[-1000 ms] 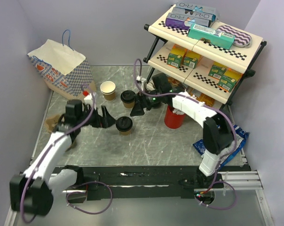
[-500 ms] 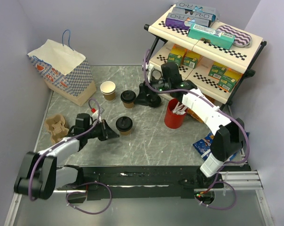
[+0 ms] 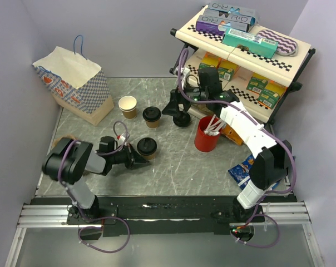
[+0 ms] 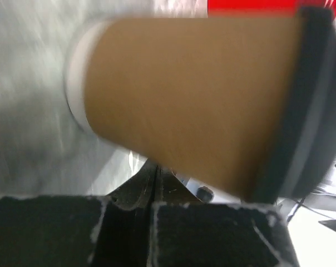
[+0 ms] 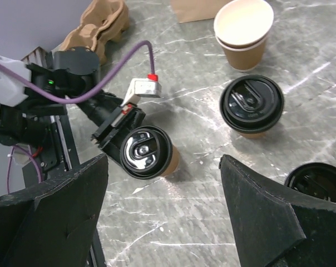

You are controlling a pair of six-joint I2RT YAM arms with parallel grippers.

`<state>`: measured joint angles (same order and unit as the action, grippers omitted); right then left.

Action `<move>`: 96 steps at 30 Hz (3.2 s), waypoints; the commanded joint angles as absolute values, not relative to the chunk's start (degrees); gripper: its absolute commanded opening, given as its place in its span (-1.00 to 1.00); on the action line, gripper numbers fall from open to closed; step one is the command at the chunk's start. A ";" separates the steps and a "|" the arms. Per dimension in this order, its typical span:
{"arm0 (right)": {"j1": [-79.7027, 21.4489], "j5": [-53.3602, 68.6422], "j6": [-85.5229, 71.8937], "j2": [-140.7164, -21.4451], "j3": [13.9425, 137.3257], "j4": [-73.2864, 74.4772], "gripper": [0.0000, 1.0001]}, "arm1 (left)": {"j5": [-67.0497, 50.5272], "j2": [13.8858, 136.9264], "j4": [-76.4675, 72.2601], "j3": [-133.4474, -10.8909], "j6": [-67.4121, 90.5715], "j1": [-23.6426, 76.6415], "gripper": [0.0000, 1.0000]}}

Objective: Pack the takeout coffee

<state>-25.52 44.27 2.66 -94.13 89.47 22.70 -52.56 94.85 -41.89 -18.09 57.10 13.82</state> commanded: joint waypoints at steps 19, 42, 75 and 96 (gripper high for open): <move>-21.27 44.12 3.96 -93.69 88.15 21.00 0.75 | -48.43 120.93 -73.47 -35.33 82.79 14.15 -0.98; -21.09 43.95 3.69 -94.92 90.44 20.21 0.76 | -46.85 125.78 -71.19 -42.80 82.18 13.45 -0.98; -21.27 42.01 3.52 -95.89 87.80 20.66 0.76 | -26.55 119.35 -50.90 -43.15 79.26 17.75 -0.98; -21.18 42.45 3.07 -97.38 87.71 19.95 0.77 | -25.14 126.47 -50.72 -50.27 81.12 21.45 -0.98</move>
<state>-21.47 41.82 3.38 -96.71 87.29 21.91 -26.00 122.91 -52.80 -47.13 79.79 20.88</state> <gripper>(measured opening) 0.882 0.016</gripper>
